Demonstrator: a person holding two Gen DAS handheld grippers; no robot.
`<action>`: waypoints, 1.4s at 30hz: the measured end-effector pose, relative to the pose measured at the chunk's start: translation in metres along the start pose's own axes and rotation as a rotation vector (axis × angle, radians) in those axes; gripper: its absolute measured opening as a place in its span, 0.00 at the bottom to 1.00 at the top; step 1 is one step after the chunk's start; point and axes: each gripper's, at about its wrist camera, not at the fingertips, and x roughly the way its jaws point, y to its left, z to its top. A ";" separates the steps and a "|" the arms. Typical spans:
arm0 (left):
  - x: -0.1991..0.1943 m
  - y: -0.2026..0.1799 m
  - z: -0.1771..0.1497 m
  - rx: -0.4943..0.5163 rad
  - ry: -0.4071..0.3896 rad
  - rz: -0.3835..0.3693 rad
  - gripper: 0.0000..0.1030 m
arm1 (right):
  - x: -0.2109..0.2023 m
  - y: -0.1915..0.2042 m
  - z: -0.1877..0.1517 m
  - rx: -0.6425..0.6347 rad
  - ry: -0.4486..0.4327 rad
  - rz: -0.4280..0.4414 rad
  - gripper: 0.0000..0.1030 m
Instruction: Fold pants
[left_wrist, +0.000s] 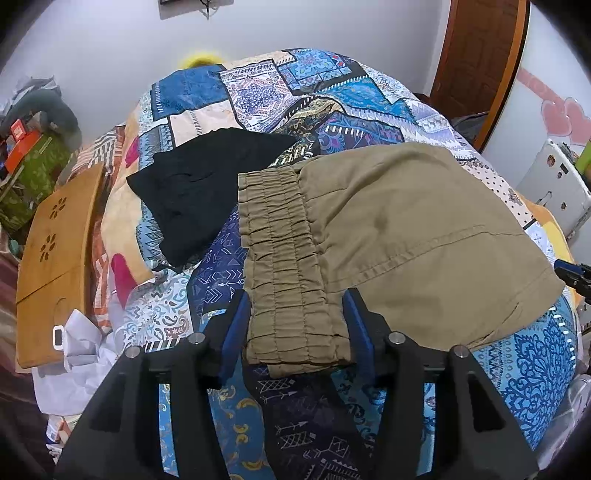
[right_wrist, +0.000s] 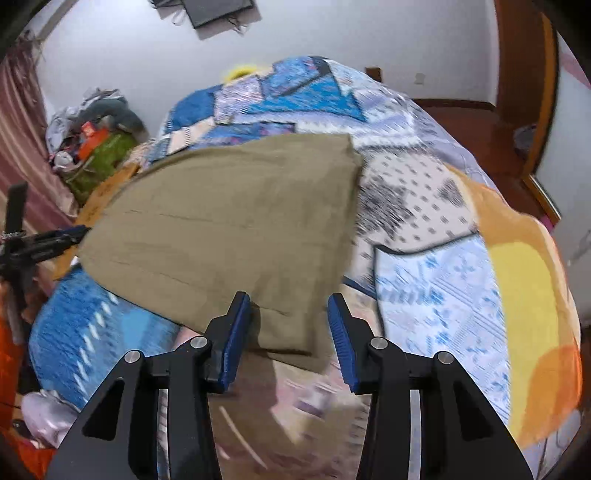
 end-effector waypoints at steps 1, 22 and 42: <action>-0.001 0.000 0.000 0.002 0.001 0.004 0.54 | 0.000 -0.006 0.000 0.011 0.008 -0.005 0.37; 0.024 0.040 0.105 -0.084 -0.023 0.084 0.83 | 0.026 -0.011 0.111 -0.123 -0.133 -0.049 0.61; 0.112 0.036 0.114 -0.030 0.142 0.055 0.93 | 0.183 -0.072 0.206 0.026 0.079 0.028 0.41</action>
